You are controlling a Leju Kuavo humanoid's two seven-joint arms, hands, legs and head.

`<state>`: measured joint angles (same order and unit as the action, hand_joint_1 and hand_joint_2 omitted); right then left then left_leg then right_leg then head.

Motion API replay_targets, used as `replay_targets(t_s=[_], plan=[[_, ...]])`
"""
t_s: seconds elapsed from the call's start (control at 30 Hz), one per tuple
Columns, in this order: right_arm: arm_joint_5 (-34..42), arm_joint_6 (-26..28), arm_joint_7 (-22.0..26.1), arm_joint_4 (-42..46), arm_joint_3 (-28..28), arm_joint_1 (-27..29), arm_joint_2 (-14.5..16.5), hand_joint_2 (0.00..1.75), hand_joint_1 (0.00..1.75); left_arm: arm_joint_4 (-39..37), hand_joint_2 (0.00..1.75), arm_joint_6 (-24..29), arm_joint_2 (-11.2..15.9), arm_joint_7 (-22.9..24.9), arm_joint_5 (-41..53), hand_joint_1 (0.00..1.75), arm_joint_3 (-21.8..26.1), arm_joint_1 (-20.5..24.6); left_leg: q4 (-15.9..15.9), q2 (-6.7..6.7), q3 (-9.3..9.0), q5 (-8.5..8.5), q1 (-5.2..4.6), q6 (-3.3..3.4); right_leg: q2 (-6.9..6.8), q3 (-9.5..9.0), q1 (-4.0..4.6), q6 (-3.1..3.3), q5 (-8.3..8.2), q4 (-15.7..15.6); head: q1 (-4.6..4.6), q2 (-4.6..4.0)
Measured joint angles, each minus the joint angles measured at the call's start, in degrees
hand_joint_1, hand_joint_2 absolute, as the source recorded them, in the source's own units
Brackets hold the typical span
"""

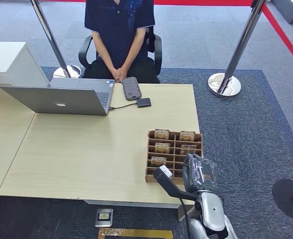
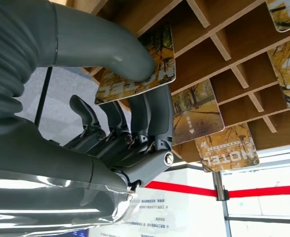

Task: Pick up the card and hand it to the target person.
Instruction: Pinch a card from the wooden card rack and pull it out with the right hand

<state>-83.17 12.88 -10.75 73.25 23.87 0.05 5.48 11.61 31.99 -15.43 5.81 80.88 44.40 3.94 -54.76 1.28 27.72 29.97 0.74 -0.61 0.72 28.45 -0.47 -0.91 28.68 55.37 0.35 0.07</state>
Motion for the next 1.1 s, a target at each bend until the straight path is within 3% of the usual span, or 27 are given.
replay_targets(t_s=[0.73, 0.9, 1.1], plan=[[1.4, -2.7, 4.5, 12.7, 3.3, -3.9, -6.8, 1.75, 1.49, 0.0, 0.0, 0.3, 0.0, -0.7, -1.2, 0.0, 0.0, 0.0, 0.0, 0.0, 0.02, 0.0, 0.0, 0.0, 0.0, 0.0, 0.0, 0.0, 0.0, 0.0, 0.0, 0.0], [4.0, -2.8, 5.8, 12.3, 4.8, -8.9, -7.6, 1.75, 1.47, 0.0, 0.0, 0.5, 0.0, -0.9, -1.3, 0.0, 0.0, 0.0, 0.0, 0.0, 0.02, -0.01, 0.0, 0.0, 0.0, -0.01, 0.0, 0.0, -0.01, 0.0, 0.01, 0.0], [9.7, -3.4, 7.6, 2.3, 7.1, -22.0, -5.0, 1.75, 1.46, 0.0, 0.0, 0.6, 0.0, -1.1, -1.0, 0.0, 0.1, 0.1, 0.0, -0.02, 0.0, -0.08, 0.02, -0.06, 0.0, 0.01, 0.0, 0.07, -0.08, 0.1, -0.01, 0.0]])
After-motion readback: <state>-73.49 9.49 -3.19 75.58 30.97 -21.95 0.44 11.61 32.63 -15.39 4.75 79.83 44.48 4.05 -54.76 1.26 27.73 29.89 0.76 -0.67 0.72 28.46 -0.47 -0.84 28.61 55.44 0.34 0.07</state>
